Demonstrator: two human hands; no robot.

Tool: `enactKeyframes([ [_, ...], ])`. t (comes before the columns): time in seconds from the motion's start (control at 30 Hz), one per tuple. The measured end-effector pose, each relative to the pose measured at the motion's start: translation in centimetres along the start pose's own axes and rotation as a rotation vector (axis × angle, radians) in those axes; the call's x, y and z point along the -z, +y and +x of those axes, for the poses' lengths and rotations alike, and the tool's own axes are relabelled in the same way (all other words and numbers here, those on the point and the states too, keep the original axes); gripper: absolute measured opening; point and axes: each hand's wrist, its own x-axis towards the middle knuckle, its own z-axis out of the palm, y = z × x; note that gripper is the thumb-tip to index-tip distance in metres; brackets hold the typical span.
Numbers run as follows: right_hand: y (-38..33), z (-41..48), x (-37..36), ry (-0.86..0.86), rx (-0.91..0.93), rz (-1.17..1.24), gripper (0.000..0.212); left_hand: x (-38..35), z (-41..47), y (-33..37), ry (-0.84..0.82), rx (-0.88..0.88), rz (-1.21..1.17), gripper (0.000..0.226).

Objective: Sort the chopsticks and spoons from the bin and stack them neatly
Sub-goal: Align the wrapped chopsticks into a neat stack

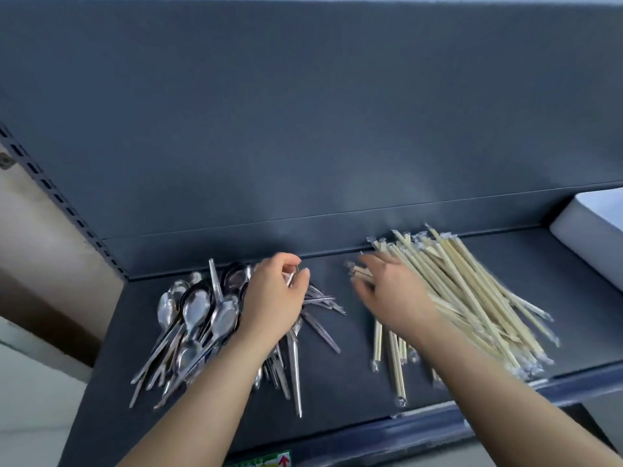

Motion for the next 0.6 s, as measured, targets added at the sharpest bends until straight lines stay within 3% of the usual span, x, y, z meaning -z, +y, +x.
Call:
enactKeyframes([
  [0.23,14.3,-1.3,4.9,-0.087,-0.327,-0.062,0.046,-11.9,-2.1,5.5,-0.389,0.135,0.187,0.055],
  [0.33,19.1,-1.5,5.1,-0.247,-0.412,-0.074,0.056,-15.2,-2.2,7.1,-0.357,0.203,0.327,0.07],
  [0.43,22.1,-1.5,4.4,-0.331,-0.429,0.028,0.055,-17.5,-2.2,8.4,-0.311,0.319,0.307,0.083],
  [0.5,22.8,-1.2,4.2,-0.327,-0.425,0.172,0.048,-18.3,-2.2,9.3,-0.322,0.382,0.249,0.079],
  [0.6,23.9,-0.9,4.4,-0.298,-0.381,0.333,0.032,-19.6,-2.2,10.8,-0.276,0.45,0.112,0.055],
])
